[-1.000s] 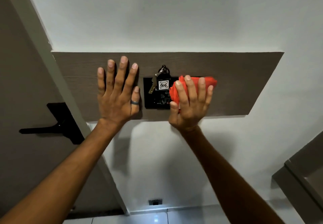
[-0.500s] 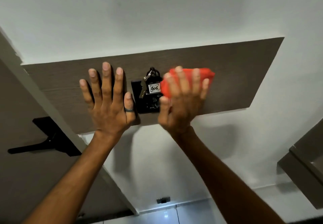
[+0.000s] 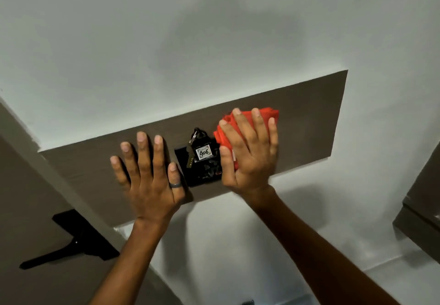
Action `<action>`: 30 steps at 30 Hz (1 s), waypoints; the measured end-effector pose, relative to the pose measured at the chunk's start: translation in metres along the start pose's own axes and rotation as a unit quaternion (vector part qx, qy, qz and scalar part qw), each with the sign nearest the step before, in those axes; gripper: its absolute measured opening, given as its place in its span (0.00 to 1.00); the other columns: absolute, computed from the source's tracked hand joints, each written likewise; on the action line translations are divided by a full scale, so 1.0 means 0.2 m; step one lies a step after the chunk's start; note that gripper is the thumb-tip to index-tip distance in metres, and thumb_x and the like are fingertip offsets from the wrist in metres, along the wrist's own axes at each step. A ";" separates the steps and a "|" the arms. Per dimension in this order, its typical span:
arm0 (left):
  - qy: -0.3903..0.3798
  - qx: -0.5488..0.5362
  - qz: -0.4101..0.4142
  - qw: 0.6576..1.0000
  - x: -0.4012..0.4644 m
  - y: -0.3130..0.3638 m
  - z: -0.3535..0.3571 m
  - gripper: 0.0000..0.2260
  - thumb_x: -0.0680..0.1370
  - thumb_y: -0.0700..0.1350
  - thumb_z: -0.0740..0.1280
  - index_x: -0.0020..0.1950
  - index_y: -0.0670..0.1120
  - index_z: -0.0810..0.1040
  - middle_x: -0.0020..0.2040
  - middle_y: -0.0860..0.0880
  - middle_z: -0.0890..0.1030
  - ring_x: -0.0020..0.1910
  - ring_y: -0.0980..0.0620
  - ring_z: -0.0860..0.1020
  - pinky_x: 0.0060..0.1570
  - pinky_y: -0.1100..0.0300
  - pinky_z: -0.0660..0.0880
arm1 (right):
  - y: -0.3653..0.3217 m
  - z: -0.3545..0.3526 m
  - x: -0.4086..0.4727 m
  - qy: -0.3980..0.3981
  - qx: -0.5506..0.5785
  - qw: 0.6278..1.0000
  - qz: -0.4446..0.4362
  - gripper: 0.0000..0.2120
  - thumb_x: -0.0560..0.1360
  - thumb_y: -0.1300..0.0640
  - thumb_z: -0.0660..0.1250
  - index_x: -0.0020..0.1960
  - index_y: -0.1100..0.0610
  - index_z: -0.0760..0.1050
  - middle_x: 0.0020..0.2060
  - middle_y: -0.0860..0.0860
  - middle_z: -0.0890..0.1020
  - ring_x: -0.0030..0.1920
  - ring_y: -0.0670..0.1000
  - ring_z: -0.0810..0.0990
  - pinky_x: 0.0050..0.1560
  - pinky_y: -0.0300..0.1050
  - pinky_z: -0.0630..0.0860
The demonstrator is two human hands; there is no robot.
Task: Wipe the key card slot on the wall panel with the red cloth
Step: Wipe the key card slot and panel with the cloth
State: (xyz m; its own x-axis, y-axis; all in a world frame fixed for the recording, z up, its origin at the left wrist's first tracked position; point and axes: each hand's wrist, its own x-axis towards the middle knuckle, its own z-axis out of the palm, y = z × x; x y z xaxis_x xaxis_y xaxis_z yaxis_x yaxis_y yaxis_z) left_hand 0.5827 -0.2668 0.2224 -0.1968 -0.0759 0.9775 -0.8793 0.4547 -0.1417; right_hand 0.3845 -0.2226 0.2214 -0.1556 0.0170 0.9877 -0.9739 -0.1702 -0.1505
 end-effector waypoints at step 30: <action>0.003 0.013 -0.006 1.000 0.00 0.01 0.00 0.26 0.84 0.48 0.54 0.81 0.42 0.59 0.79 0.39 0.62 0.83 0.45 0.46 0.81 0.43 0.46 | 0.17 -0.06 -0.07 0.026 -0.013 0.999 -0.023 0.19 0.87 0.49 0.55 0.71 0.53 0.77 0.69 0.56 0.82 0.75 0.62 0.73 0.83 0.60 0.60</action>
State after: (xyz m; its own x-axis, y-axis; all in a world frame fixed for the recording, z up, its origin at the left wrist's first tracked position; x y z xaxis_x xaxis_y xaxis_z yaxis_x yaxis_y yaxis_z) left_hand 0.5806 -0.2656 0.2212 -0.1833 -0.0765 0.9801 -0.8925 0.4309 -0.1333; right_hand 0.3509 -0.2173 0.2009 -0.1174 0.0757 0.9902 -0.9841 -0.1426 -0.1058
